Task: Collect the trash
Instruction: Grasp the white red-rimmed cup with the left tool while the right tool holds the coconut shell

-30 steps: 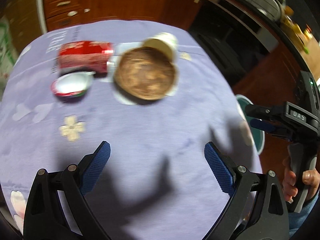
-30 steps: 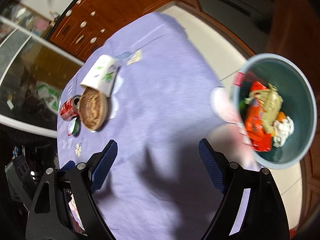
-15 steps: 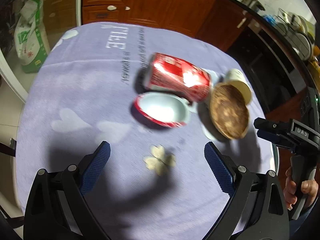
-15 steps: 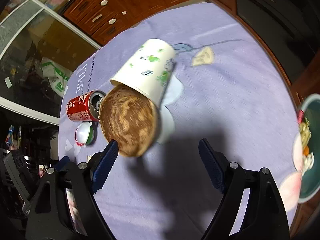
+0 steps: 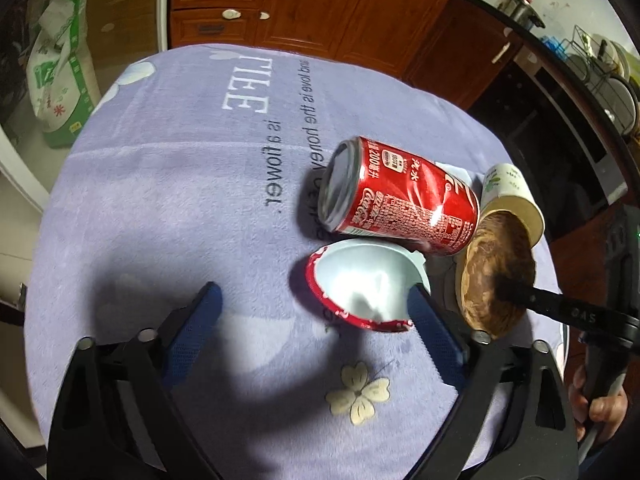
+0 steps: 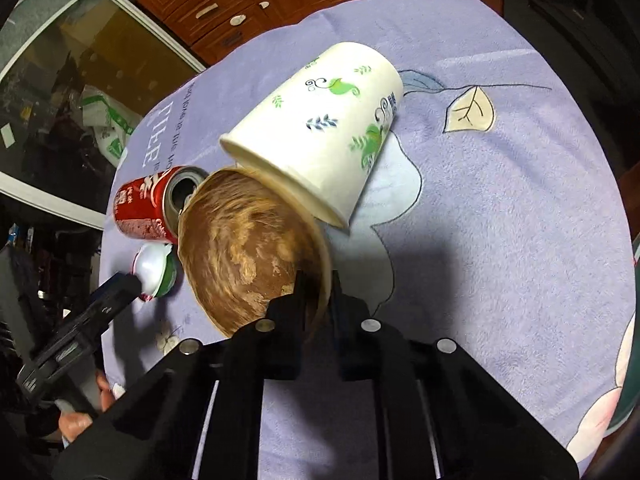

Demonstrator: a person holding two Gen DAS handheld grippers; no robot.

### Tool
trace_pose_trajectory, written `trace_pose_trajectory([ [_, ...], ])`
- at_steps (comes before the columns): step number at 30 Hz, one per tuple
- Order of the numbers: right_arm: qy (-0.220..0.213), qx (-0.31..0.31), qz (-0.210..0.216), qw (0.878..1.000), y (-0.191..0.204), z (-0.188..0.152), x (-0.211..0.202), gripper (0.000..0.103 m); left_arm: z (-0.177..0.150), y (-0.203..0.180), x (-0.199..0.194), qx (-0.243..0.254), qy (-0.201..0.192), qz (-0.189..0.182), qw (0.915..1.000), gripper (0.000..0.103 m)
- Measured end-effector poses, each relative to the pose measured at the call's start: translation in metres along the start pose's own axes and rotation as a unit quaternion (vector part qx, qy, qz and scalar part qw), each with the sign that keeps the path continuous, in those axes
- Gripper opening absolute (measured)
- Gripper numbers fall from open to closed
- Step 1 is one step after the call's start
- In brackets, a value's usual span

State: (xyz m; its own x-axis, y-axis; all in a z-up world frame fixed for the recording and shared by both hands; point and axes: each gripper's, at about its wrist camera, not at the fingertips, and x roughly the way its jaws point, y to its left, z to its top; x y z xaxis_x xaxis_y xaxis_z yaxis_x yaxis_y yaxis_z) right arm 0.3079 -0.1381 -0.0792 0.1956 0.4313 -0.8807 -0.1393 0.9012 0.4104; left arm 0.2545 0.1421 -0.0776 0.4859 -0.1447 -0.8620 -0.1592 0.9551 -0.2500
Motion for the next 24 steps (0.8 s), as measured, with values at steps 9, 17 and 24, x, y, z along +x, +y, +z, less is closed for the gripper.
trace_pose_trajectory([
  [9, 0.005, 0.012, 0.008, 1.0, -0.009, -0.012, -0.012, 0.008, -0.014, -0.024, 0.004, 0.042, 0.008, -0.01, 0.999, 0.012],
  [17, -0.014, 0.023, 0.013, 1.0, -0.021, -0.03, -0.04, 0.008, -0.043, -0.05, -0.024, 0.068, -0.006, -0.013, 0.9975, 0.004],
  [24, -0.034, 0.045, 0.019, 0.998, -0.044, -0.053, -0.07, 0.008, -0.065, -0.077, -0.042, 0.086, -0.003, -0.025, 0.996, 0.004],
])
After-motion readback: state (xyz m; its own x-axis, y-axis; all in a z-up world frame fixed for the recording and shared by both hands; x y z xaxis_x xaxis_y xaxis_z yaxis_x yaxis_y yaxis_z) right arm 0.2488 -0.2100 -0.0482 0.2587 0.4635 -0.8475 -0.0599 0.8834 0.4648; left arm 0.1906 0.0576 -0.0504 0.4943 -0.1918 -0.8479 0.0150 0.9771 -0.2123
